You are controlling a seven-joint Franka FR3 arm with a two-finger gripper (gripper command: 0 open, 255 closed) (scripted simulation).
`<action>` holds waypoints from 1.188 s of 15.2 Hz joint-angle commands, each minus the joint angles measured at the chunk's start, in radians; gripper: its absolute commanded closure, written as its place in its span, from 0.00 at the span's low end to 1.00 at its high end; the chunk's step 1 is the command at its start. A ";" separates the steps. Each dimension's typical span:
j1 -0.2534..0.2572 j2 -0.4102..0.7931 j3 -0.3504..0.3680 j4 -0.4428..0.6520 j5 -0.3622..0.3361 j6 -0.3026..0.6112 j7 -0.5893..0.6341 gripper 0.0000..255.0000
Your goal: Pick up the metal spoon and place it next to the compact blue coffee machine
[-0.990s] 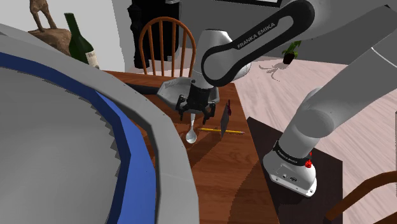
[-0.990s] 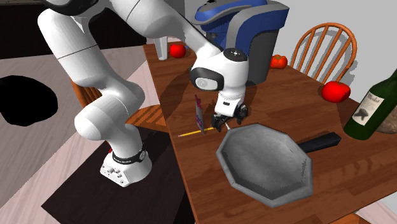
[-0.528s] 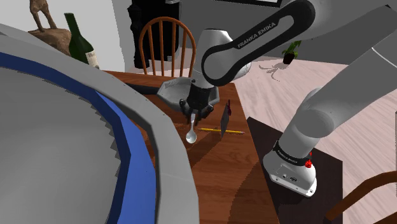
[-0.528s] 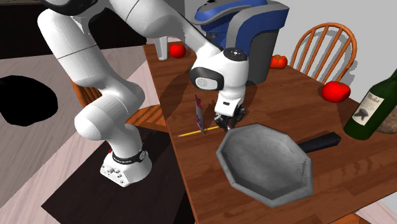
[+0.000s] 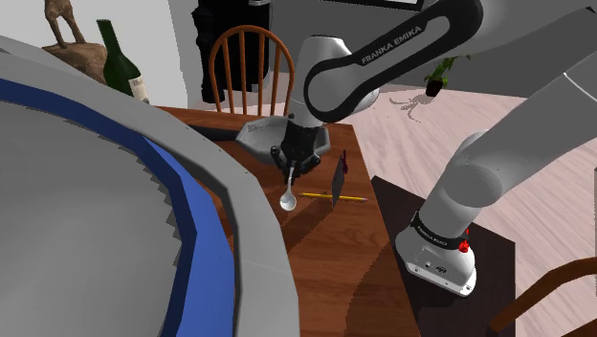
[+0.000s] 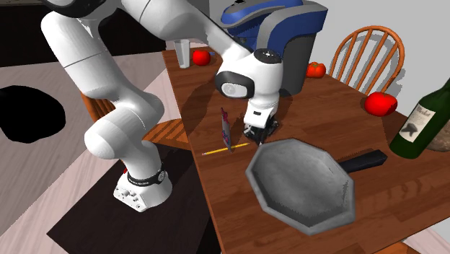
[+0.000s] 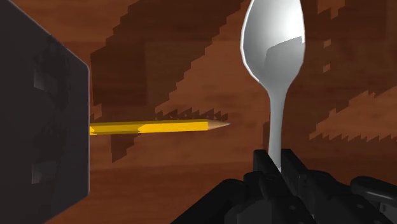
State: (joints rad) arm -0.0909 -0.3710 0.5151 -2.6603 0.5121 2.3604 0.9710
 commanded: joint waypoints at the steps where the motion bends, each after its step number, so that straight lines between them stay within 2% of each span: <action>1: 0.001 -0.025 -0.007 0.012 -0.004 -0.035 0.007 1.00; 18: -0.007 -0.160 -0.068 0.149 -0.054 -0.303 0.052 1.00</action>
State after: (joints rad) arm -0.0974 -0.5237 0.4520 -2.5224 0.4617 2.0740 1.0208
